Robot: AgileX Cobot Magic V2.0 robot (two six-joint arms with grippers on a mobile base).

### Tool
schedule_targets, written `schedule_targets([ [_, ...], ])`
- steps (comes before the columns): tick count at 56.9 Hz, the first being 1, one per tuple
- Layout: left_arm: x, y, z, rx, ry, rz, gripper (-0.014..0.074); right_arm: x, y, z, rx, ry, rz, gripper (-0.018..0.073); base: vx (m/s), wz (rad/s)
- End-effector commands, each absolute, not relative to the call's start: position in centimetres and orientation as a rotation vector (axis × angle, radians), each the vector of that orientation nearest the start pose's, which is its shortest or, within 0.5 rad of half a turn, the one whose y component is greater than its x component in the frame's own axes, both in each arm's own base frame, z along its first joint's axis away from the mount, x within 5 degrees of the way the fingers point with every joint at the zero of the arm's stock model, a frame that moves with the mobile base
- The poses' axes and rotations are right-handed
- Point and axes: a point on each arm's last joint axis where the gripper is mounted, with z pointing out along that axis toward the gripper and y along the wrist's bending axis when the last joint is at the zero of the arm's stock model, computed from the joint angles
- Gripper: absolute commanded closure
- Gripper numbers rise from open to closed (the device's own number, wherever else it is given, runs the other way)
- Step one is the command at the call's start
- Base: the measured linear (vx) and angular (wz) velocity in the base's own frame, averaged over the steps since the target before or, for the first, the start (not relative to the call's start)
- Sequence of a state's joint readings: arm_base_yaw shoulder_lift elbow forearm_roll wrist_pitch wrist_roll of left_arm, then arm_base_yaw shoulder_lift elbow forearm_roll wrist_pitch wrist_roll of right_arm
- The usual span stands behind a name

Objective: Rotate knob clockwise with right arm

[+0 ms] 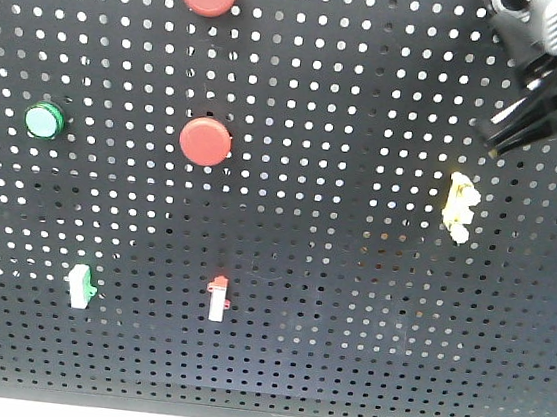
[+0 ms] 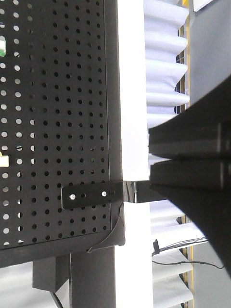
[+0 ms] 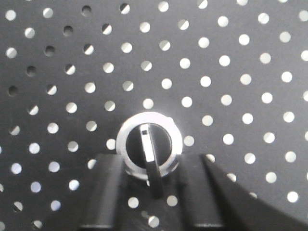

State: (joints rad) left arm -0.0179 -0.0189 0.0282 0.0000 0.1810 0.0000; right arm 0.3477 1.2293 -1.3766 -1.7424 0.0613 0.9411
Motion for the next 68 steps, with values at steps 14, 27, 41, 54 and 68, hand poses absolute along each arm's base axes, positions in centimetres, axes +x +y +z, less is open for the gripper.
schedule_targets([
  [14,5.6,-0.2,18.7,0.017,1.61,-0.027,0.0603,24.5,7.9,52.0,-0.65,1.102,-0.495,0.0398,0.0,0.0],
  [27,5.6,-0.2,18.7,0.017,1.61,-0.027,0.0603,25.6,8.1,51.3,-0.644,1.138,-0.499,0.0503,0.0,0.0],
  [41,5.6,-0.2,18.7,0.017,1.61,-0.027,0.0603,26.3,8.3,50.7,-0.442,1.248,-0.201,0.0573,0.0,0.0],
  [54,5.6,-0.2,18.7,0.017,1.61,-0.027,0.0603,25.8,8.3,51.0,-0.235,1.299,0.089,0.0569,0.0,0.0],
  [68,5.6,-0.2,18.7,0.017,1.61,-0.027,0.0603,24.6,7.9,51.8,-0.059,1.294,0.316,0.0568,0.0,0.0],
])
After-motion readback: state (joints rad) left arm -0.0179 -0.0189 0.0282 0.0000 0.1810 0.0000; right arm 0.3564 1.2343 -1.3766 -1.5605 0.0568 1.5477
